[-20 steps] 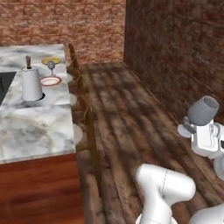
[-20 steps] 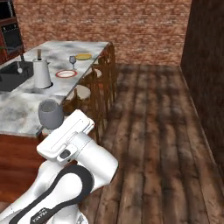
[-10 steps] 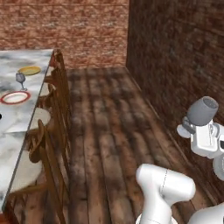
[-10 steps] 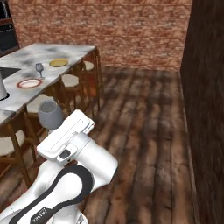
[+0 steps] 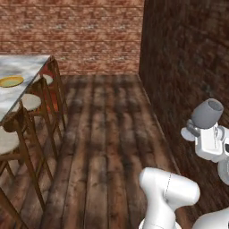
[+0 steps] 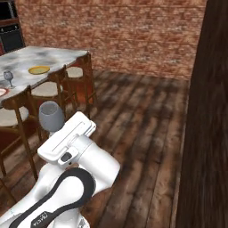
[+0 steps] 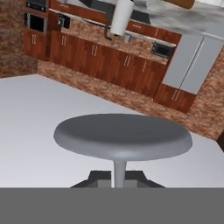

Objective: Retrieve the wine glasses from the counter and place one next to each plate.

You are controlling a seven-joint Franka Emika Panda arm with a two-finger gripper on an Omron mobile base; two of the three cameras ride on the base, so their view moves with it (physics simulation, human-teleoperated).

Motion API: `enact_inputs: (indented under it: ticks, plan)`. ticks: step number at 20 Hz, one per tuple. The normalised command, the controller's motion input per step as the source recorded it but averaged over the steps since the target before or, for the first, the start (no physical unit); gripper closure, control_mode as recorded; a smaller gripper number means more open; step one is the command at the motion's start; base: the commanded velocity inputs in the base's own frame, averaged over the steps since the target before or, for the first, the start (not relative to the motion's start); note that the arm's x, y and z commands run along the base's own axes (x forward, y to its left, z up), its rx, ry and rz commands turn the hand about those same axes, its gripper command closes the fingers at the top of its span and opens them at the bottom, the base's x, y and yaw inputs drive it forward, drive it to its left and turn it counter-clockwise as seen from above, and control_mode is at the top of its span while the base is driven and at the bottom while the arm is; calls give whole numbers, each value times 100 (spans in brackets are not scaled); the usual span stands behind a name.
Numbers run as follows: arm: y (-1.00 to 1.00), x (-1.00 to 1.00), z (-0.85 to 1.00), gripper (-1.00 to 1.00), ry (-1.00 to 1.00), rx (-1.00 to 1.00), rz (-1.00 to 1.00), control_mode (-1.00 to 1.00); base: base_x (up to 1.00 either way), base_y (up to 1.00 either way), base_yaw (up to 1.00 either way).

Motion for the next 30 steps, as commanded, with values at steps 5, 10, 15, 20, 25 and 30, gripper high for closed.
enact_inputs:
  ticks: [5, 10, 15, 20, 25, 30]
  plan:
    - [0, 0, 0, 100, 0, 0, 0, 100, 100, -84, 31]
    - [0, 0, 0, 100, 0, 0, 0, 100, 100, -69, 33]
    - [0, 0, 0, 100, 0, 0, 0, 100, 100, -40, 54]
    - [0, 0, 0, 100, 0, 0, 0, 100, 100, -24, 75]
    - [0, 0, 0, 100, 0, 0, 0, 100, 100, -32, 77]
    - [0, 0, 0, 100, 0, 0, 0, 100, 100, -60, 67]
